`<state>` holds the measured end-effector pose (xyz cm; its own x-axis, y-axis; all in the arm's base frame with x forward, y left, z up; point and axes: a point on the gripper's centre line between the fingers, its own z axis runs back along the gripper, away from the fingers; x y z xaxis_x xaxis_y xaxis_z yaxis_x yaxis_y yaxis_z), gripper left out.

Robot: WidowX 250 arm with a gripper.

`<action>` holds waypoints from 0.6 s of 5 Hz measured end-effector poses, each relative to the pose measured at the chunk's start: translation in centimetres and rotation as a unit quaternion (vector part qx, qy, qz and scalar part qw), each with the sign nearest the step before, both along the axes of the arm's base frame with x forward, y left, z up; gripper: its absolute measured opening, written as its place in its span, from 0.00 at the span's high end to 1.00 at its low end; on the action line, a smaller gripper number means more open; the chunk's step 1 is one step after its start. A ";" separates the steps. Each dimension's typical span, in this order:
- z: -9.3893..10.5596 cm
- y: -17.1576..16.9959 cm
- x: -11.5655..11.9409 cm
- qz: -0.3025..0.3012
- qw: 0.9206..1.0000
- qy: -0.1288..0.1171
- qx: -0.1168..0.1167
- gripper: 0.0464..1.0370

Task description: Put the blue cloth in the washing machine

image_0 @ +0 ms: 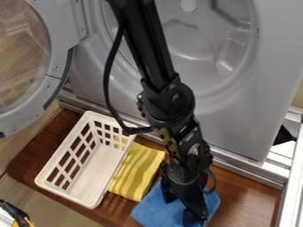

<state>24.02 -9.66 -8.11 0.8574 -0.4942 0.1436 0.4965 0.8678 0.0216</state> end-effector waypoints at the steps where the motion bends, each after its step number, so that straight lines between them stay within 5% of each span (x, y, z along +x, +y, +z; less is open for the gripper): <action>1: 0.1 0.0 -0.2 -0.009 1.000 -0.001 0.008 0.57; 2: 0.3 0.1 -1.1 -0.007 1.000 0.000 0.016 0.80; 3: 1.1 0.4 -1.6 -0.008 1.000 -0.005 0.025 0.92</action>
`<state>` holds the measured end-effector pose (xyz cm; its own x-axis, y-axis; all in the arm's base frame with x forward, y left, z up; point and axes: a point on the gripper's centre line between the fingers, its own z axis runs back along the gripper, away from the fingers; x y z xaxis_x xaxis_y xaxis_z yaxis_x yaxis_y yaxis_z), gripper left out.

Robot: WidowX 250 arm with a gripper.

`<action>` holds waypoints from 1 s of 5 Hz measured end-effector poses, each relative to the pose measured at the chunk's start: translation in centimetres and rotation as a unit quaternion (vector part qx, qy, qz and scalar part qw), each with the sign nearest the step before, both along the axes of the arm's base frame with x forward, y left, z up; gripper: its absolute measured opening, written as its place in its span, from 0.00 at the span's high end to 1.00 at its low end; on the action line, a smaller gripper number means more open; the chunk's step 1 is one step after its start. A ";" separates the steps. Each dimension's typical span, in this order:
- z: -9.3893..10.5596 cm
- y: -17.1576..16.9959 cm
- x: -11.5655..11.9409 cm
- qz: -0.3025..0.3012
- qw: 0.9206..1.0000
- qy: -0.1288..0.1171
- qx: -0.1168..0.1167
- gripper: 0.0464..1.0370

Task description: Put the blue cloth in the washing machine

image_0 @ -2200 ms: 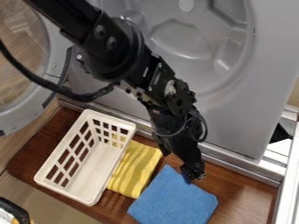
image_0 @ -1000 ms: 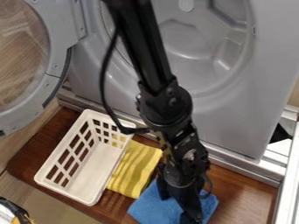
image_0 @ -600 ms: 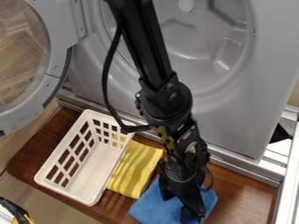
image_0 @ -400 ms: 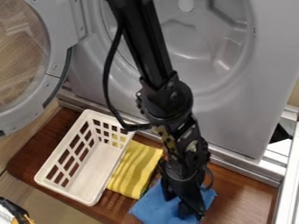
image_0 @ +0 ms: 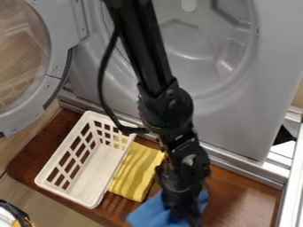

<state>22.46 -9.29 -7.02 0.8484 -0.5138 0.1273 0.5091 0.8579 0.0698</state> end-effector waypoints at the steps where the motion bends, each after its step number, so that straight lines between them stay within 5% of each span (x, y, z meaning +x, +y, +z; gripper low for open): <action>1: 0.7 -0.4 0.3 -0.007 1.000 -0.013 -0.002 0.95; 5: 9.9 1.1 5.8 0.046 0.991 -0.127 0.005 0.95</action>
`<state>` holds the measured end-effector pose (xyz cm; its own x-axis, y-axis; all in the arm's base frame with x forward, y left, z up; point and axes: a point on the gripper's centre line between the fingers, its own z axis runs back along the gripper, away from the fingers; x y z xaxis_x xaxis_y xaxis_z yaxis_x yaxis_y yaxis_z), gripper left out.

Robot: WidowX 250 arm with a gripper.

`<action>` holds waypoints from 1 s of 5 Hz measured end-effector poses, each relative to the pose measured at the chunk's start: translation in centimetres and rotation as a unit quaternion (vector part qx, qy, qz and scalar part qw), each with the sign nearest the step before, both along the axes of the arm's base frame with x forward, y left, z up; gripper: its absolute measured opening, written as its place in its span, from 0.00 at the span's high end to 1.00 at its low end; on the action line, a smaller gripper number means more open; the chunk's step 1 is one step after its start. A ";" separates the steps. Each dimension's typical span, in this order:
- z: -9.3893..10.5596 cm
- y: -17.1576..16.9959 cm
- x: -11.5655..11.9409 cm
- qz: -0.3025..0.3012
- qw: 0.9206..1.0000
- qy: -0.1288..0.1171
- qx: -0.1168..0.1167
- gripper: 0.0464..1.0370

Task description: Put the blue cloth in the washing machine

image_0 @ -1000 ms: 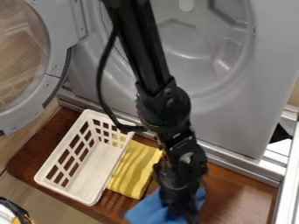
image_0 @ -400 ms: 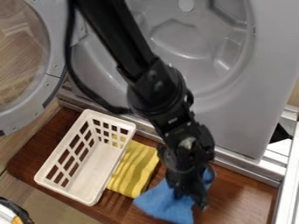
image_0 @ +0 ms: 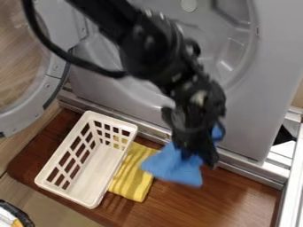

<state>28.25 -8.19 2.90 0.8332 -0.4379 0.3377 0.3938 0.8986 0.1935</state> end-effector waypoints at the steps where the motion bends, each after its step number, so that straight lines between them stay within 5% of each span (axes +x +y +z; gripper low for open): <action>1: 2.5 2.0 2.2 0.034 0.999 -0.029 -0.006 0.95; 4: 6.3 6.8 6.7 0.087 0.993 -0.081 -0.010 0.95; 5: 4.5 6.8 9.1 0.086 0.993 -0.084 -0.018 0.95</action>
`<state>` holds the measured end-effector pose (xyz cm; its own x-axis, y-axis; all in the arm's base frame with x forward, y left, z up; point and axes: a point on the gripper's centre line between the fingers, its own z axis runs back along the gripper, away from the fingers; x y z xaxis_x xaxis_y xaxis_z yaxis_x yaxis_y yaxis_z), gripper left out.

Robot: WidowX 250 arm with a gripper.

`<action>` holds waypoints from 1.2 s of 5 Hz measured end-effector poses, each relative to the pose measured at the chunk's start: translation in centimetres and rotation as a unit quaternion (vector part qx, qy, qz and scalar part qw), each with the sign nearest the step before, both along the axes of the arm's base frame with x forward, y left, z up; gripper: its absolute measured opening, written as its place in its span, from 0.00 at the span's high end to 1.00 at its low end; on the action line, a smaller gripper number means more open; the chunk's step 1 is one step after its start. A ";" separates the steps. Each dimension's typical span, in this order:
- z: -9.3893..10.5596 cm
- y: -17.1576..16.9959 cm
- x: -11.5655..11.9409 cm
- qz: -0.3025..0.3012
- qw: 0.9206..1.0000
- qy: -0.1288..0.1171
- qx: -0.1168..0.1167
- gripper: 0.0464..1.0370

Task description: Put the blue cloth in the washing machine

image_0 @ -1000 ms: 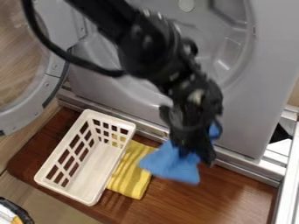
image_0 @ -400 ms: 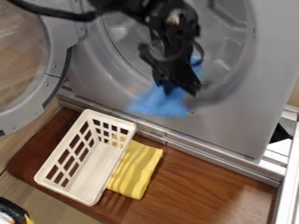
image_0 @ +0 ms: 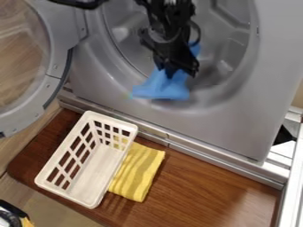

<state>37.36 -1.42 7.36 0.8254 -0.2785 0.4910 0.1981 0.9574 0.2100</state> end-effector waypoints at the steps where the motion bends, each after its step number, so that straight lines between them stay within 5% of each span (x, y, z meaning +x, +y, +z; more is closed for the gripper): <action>1: -1.6 -0.5 2.6 -0.009 1.000 0.009 -0.005 0.95; 3: -3.0 -0.6 4.7 -0.022 0.999 0.023 -0.025 0.80; 5: -3.3 -0.1 3.8 -0.008 0.999 0.029 -0.039 0.25; 6: -2.8 -0.2 3.6 -0.018 0.999 0.030 -0.039 0.05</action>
<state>40.95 -1.59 4.60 0.8441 -0.2711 0.4627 0.2426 0.9625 0.1214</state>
